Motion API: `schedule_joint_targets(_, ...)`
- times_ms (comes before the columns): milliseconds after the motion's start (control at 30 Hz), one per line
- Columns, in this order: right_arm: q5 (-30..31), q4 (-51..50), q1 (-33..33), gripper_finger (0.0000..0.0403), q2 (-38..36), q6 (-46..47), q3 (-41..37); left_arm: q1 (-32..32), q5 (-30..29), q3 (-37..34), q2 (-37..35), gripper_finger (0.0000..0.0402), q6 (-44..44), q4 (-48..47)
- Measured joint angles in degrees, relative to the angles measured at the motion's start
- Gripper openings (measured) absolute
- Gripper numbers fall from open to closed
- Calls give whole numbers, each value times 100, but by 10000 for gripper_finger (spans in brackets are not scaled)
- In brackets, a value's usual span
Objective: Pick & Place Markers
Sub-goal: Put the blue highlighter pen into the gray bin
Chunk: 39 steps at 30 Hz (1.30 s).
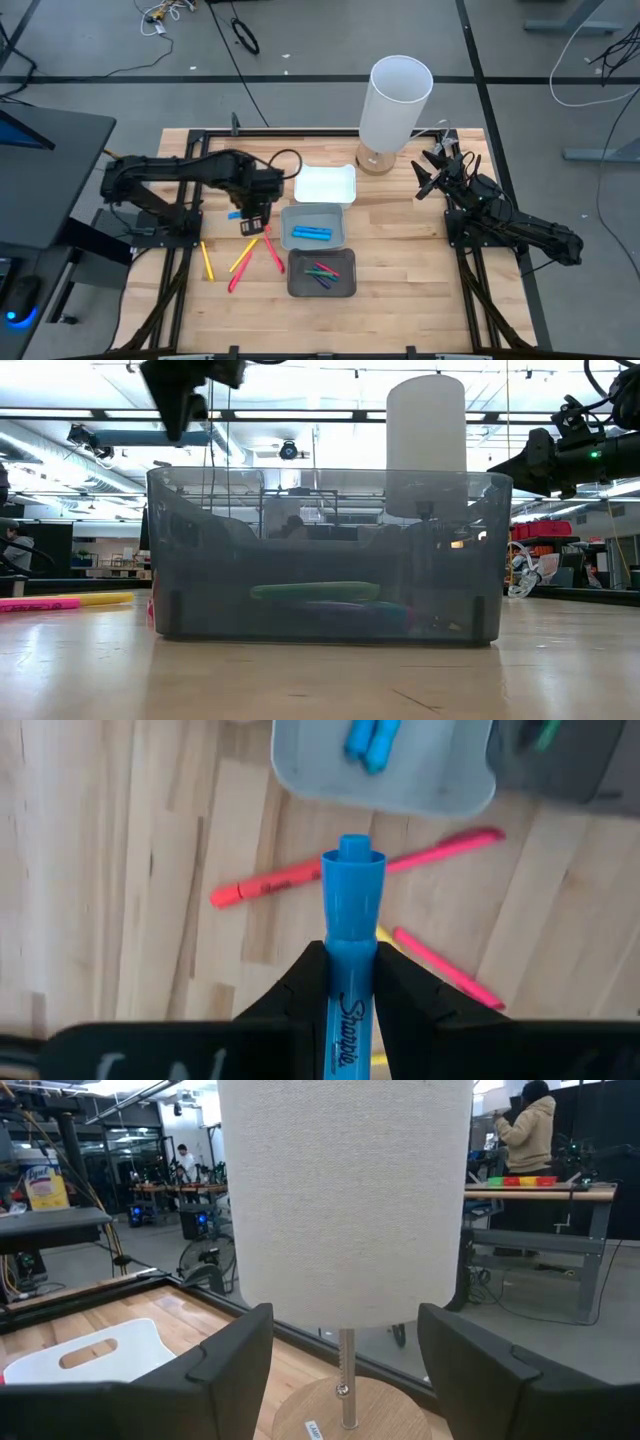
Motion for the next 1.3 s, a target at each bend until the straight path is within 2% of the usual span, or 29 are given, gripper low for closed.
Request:
schedule_joint_targets(900, -2, 0, 0, 251, 0, 2, 0, 41, -42, 3083, 2743, 65, 688, -236)
schedule_joint_targets(1100, -1, 2, 0, 251, 0, 0, 0, 41, -41, 3509, 3120, 65, 814, -271)
schedule_joint_targets(1300, -2, 0, -1, 251, 0, 2, 0, 41, -65, 3618, 3260, 65, 829, -274)
